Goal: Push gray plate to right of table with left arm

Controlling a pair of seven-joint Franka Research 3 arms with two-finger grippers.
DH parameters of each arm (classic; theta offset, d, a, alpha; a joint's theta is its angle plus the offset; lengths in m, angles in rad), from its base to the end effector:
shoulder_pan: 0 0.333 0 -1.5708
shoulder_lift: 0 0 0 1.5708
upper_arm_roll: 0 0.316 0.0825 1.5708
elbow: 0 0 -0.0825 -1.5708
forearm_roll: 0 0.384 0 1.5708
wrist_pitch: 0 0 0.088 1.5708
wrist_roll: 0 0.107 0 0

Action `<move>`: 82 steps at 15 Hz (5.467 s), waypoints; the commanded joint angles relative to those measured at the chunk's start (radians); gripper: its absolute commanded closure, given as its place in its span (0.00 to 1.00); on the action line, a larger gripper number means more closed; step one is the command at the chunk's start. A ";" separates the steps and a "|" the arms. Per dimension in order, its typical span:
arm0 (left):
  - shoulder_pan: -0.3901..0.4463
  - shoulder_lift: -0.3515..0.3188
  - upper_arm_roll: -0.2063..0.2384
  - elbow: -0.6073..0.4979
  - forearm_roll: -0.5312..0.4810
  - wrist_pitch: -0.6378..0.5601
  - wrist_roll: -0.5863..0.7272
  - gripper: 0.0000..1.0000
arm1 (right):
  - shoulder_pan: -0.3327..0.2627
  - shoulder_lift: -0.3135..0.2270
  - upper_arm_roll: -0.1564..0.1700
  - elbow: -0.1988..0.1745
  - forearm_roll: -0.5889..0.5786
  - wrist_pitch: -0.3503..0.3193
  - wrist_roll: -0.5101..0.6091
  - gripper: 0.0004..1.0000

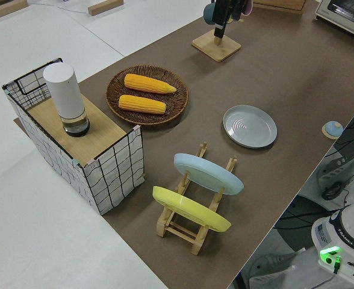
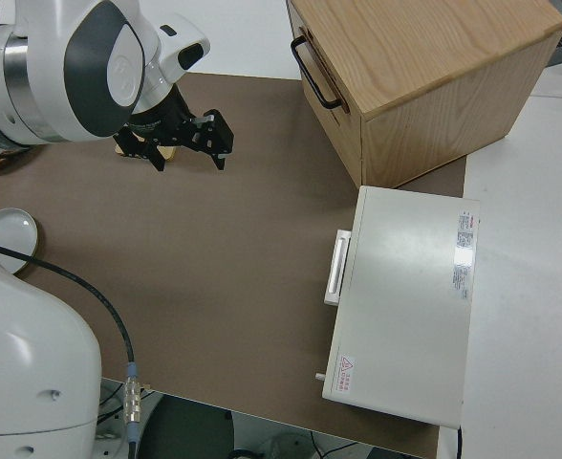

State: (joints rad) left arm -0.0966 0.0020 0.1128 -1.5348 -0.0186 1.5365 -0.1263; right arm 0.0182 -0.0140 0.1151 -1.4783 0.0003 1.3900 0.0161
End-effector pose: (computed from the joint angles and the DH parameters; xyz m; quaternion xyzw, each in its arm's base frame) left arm 0.5520 0.0068 0.6373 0.9974 0.0709 -0.0006 0.0092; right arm 0.5262 0.0711 0.6597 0.9976 0.0585 -0.0370 0.0034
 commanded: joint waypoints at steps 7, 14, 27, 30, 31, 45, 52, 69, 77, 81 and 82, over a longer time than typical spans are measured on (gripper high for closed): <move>-0.003 -0.017 0.004 -0.050 -0.012 -0.022 -0.004 0.00 | -0.020 -0.003 0.017 0.009 0.006 -0.016 0.013 0.02; 0.000 -0.108 0.004 -0.247 -0.011 0.084 0.001 0.00 | -0.020 -0.003 0.015 0.009 0.006 -0.016 0.013 0.02; 0.009 -0.313 0.013 -0.712 0.017 0.431 0.014 0.00 | -0.020 -0.003 0.017 0.009 0.006 -0.016 0.013 0.02; 0.015 -0.316 0.030 -0.789 0.028 0.509 0.057 0.00 | -0.020 -0.003 0.017 0.009 0.006 -0.016 0.013 0.02; 0.020 -0.324 0.030 -0.827 0.032 0.542 0.059 0.00 | -0.020 -0.003 0.017 0.009 0.004 -0.016 0.013 0.02; 0.035 -0.269 0.027 -1.117 0.039 0.936 0.044 0.00 | -0.020 -0.003 0.017 0.009 0.006 -0.016 0.013 0.02; 0.024 -0.171 -0.031 -1.150 0.039 1.076 -0.039 0.39 | -0.020 -0.003 0.017 0.009 0.006 -0.016 0.013 0.02; 0.028 -0.171 -0.033 -1.147 0.091 1.073 -0.044 1.00 | -0.020 -0.003 0.017 0.009 0.004 -0.016 0.013 0.02; 0.023 -0.168 -0.134 -1.139 0.091 1.054 -0.177 1.00 | -0.020 -0.003 0.015 0.009 0.006 -0.016 0.013 0.02; 0.023 -0.165 -0.238 -1.128 0.089 1.048 -0.332 1.00 | -0.020 -0.003 0.015 0.009 0.006 -0.016 0.013 0.02; 0.023 -0.157 -0.275 -1.128 0.089 1.047 -0.384 1.00 | -0.020 -0.003 0.017 0.009 0.004 -0.016 0.013 0.02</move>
State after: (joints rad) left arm -0.0722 -0.1819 -0.0844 -2.6703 0.0459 2.5938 -0.3824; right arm 0.0182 -0.0140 0.1151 -1.4782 0.0003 1.3900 0.0161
